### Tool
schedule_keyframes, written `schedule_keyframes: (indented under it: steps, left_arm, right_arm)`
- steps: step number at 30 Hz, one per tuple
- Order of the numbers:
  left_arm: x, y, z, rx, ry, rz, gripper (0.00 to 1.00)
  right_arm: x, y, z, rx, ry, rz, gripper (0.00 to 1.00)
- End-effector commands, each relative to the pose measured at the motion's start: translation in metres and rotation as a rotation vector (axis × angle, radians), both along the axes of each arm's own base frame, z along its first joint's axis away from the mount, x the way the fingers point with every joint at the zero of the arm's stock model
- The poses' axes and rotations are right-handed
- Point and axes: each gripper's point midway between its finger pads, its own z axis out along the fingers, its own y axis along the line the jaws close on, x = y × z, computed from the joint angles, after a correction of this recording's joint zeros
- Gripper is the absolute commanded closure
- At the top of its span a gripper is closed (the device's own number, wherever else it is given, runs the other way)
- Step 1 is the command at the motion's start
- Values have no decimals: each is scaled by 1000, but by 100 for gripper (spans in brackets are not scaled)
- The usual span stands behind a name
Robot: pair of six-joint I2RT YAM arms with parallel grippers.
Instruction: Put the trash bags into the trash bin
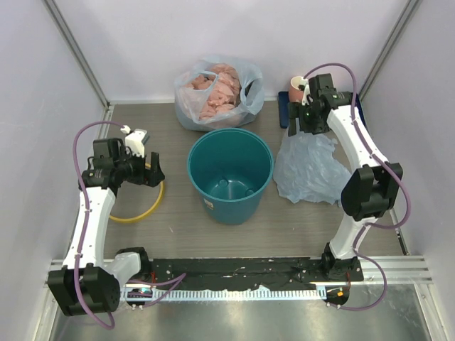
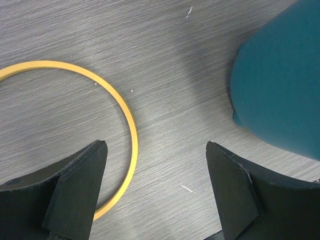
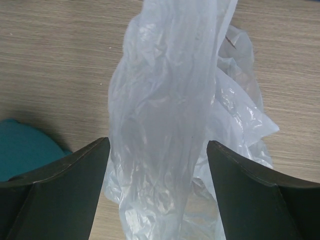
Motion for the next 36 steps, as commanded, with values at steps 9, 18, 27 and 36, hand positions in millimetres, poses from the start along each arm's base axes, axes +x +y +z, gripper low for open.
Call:
schedule_keyframes:
  steps: [9, 18, 27, 36]
  left_arm:
    - [1, -11, 29, -52, -52, -36, 16]
    - [-7, -40, 87, -200, -144, -141, 18]
    - [1, -56, 165, -329, -300, -154, 18]
    - [-28, -84, 244, -444, -501, -354, 2]
  right_arm:
    - [6, 2, 45, 25, -118, 99, 99]
    - [-58, 25, 261, 185, -776, 262, 99]
    - [-136, 52, 429, 434, -1250, 397, 99]
    - [-154, 90, 491, 849, -1269, 488, 99]
